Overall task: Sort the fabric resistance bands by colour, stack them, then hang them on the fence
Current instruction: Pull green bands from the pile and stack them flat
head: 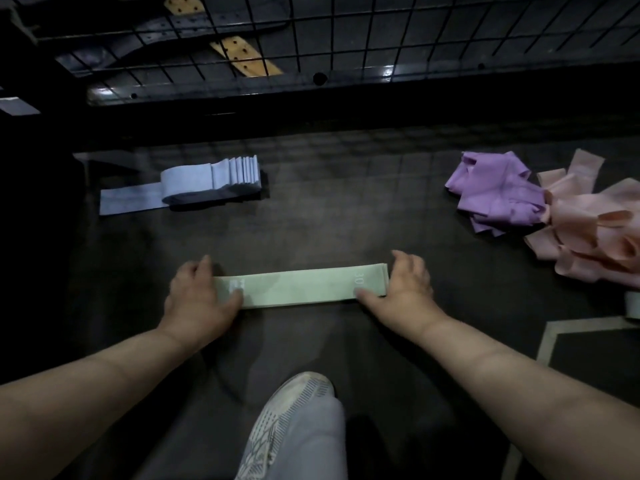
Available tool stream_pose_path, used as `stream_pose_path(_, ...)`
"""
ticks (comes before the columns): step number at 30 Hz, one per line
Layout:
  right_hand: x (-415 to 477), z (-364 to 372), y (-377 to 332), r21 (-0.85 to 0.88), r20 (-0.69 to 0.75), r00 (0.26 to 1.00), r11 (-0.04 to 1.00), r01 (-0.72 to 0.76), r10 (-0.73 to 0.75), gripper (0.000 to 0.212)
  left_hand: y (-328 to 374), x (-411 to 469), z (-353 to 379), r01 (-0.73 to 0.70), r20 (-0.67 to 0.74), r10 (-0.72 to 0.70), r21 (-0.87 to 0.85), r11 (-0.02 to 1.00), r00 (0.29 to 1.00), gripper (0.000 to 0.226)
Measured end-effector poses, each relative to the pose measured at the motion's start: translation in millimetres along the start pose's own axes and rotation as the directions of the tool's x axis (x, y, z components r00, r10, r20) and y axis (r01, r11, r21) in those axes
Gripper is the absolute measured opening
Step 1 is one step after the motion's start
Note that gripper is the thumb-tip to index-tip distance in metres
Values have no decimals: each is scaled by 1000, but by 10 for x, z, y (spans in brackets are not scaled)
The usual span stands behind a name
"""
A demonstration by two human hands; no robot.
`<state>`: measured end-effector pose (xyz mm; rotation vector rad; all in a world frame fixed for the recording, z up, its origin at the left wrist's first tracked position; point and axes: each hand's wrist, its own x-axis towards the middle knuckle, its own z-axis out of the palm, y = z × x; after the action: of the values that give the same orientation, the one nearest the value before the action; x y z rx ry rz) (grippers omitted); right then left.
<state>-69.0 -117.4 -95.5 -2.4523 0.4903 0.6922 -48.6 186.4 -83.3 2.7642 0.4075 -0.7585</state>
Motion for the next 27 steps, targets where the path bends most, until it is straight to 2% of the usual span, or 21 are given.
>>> stream_pose_path(2, 4, 47, 18, 338, -97, 961, 917, -213, 259, 62, 64, -24, 11, 269, 61, -262, -236, 934, 963, 50)
stream_pose_path(3, 16, 82, 29, 425, -91, 934, 862, -277, 345, 50, 82, -31, 23, 333, 106, -317, -250, 909, 943, 45)
stream_pose_path(5, 17, 137, 43, 466, -64, 923, 829, -309, 379, 33, 91, -50, 62, 371, 150, -344, -239, 897, 927, 43)
stream_pose_path(7, 1, 175, 22, 455, -46, 941, 845, -280, 336, 27, 118, -41, 104, 362, 154, -333, -238, 901, 930, 44)
stream_pose_path(17, -38, 212, 5, 386, -52, 974, 904, -186, 222, 39, 177, -51, 155, 335, 119, -314, -265, 904, 942, 41)
stream_pose_path(23, -19, 196, -7, 404, -19, 972, 892, -206, 233, 43, 125, 3, 164, 341, 124, -319, -272, 900, 940, 43)
stream_pose_path(27, -34, 154, -21, 302, 22, 962, 915, -266, 272, 51, 144, -12, 187, 358, 106, -342, -280, 891, 934, 41)
